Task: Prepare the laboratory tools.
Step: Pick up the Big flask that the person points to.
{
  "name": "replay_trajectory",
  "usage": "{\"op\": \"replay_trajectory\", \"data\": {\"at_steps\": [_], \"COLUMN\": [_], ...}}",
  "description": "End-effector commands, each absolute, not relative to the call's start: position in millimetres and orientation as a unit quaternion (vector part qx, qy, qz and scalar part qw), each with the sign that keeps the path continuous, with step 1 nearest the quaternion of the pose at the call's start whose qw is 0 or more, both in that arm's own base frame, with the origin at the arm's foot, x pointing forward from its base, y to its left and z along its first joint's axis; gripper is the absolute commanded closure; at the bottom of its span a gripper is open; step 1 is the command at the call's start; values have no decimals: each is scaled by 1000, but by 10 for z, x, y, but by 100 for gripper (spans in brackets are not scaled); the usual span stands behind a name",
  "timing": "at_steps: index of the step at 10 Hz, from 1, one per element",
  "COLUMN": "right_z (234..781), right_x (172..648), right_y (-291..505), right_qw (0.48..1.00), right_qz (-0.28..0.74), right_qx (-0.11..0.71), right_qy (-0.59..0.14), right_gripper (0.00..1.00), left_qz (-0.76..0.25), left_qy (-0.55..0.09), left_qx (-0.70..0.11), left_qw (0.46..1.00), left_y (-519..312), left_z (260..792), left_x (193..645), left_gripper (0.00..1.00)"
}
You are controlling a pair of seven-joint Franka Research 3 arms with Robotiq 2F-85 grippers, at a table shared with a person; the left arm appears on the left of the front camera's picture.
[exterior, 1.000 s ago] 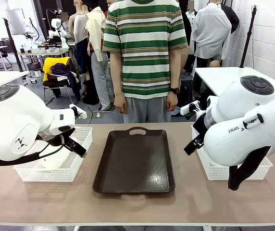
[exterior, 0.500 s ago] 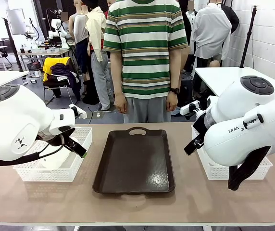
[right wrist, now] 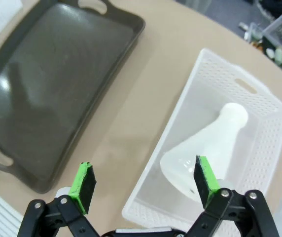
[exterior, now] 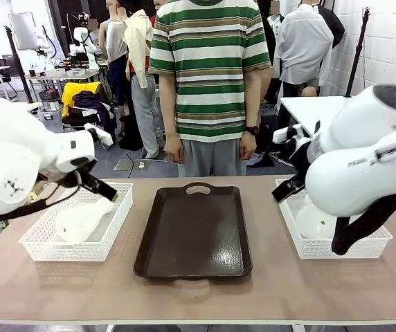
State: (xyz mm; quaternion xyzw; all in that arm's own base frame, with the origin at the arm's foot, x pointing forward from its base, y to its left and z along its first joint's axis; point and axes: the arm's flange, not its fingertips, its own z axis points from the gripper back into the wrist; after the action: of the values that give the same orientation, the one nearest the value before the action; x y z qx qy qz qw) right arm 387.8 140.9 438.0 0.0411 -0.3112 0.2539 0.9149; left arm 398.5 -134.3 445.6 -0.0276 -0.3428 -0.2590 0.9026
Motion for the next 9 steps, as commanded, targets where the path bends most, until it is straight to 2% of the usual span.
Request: {"op": "replay_trajectory", "data": {"at_steps": [1, 2, 4, 9], "right_z": [4737, 4915, 5156, 5206], "right_x": [3547, 3428, 3229, 2947], "right_y": [1155, 1029, 800, 368], "right_qw": [917, 917, 913, 904], "right_qz": [235, 235, 233, 212], "right_qx": [82, 112, 132, 174], "right_qy": [-312, -304, -308, -328], "right_gripper": [0, 0, 0, 0], "left_qz": [-259, -254, -255, -231], "left_qy": [-354, -333, -351, -324], "left_qx": [-84, -102, -118, -150], "left_qw": [895, 902, 893, 905], "left_y": [-985, -848, -559, -51], "left_z": [4726, 4884, 5120, 5053], "left_x": [3490, 3382, 3213, 3003], "left_gripper": [0, 0, 0, 0]}}
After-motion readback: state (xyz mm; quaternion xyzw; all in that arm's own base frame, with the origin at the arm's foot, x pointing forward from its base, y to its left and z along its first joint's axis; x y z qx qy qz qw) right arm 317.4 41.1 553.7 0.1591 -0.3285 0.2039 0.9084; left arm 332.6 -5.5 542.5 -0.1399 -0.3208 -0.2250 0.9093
